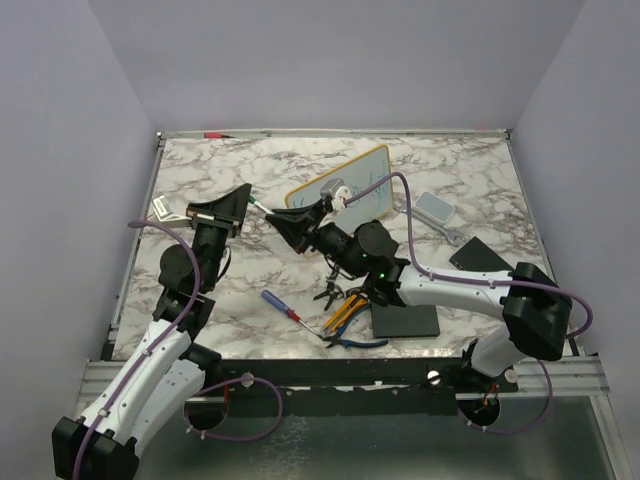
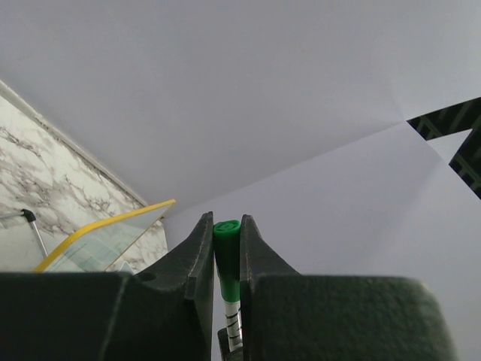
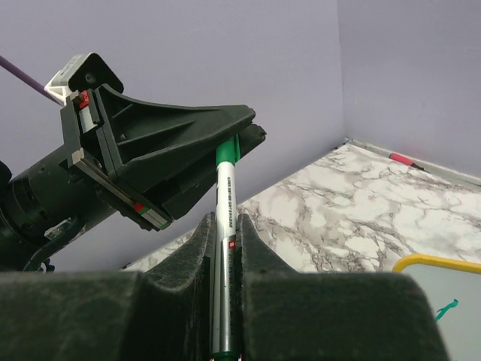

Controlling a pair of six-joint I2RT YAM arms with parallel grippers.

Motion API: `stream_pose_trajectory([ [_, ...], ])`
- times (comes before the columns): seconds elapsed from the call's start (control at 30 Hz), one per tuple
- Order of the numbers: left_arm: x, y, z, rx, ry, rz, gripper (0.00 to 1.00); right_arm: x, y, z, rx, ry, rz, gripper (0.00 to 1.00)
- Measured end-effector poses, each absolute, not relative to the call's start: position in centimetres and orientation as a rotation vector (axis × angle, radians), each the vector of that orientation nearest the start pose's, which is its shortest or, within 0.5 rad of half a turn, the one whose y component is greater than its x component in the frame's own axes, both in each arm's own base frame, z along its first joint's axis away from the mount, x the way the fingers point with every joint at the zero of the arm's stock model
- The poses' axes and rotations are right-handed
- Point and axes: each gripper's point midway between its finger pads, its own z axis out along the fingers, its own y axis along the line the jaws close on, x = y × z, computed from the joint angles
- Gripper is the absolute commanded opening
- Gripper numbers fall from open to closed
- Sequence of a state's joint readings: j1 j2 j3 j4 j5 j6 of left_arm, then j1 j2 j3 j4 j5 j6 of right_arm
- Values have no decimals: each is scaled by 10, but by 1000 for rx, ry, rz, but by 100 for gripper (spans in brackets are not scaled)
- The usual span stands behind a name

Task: Write a sentence on the whiteboard
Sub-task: Close the whiteboard marker at the center of the board, then place the whiteboard marker at the center of the board.

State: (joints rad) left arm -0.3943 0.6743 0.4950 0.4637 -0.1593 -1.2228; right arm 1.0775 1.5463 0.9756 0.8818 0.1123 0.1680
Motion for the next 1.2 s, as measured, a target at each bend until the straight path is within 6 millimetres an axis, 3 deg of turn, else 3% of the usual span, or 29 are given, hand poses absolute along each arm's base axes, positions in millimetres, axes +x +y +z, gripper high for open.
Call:
stream_pose_trajectory([
  [0.2,285,-128,351,-694,1220,-1249,2,248,437,333,-497,1231,1002,1],
  [0.27,287,-130,350,-694,1234,-1240,29,248,436,334,-498,1231,998,1],
  [0.3,287,-130,351,-689,1242,-1235,48,249,434,334,-498,1232,995,1],
  [0.37,286,-138,350,-634,1302,-1214,73,250,431,336,-492,1231,988,1],
  [0.5,281,-163,341,-491,1482,-1157,97,249,410,337,-464,1247,954,1],
  [0.7,286,-158,363,-359,1541,-998,99,243,373,314,-448,1347,877,1],
  [0.8,290,-154,368,-310,1566,-922,99,239,363,287,-471,1418,847,1],
  [1.0,306,-143,346,-277,1664,-740,99,235,371,210,-572,1605,808,4],
  [1.2,311,-117,325,-271,1696,-538,99,235,388,144,-636,1740,713,6],
])
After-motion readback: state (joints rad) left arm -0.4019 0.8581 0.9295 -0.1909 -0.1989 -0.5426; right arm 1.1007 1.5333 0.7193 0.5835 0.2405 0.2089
